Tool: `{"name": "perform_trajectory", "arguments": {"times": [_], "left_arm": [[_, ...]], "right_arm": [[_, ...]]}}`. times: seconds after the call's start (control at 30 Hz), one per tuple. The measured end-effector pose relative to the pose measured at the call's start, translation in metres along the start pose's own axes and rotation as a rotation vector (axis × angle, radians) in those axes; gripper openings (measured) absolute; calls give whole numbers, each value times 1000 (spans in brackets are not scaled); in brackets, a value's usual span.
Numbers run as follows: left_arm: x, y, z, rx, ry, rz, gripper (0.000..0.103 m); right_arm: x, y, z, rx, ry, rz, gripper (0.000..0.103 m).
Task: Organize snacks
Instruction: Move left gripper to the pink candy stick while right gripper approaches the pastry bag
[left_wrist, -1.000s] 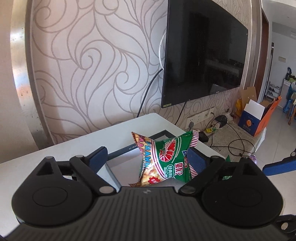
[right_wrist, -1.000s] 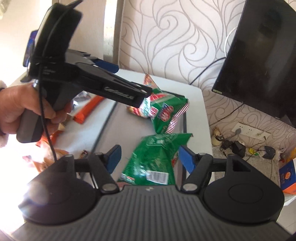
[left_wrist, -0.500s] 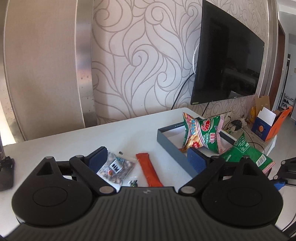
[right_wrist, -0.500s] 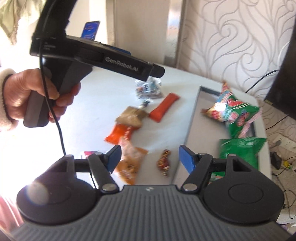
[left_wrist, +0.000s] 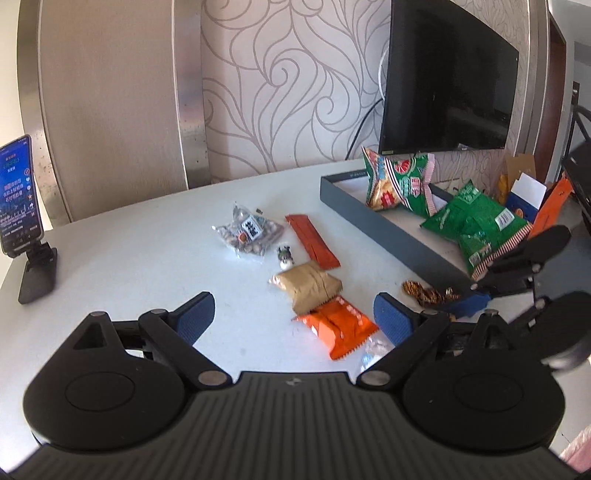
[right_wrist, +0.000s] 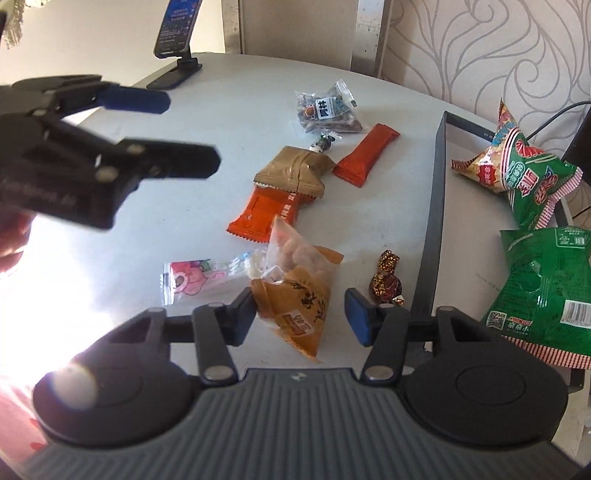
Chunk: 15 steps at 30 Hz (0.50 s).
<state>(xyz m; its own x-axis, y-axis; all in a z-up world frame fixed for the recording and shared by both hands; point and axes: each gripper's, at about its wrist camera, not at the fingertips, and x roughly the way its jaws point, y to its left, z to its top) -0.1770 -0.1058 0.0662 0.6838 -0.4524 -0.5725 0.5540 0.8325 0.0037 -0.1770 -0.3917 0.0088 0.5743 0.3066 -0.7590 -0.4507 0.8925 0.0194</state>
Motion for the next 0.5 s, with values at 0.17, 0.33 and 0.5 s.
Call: {"name": "perform_trajectory", "arguments": {"times": [0.17,0.33,0.5], "left_arm": [[2,-13,-19,21,32,-37,95],[14,-34,-30,86,72,-84,91],[32,-42,-43,110,146,-113,67]], "right_arm": [[0,-4,-2,-9,7,-30,42],[-3,-9,-5,-1,20,-35,42],[-5,-13,-8,3,27,-40,42]]}}
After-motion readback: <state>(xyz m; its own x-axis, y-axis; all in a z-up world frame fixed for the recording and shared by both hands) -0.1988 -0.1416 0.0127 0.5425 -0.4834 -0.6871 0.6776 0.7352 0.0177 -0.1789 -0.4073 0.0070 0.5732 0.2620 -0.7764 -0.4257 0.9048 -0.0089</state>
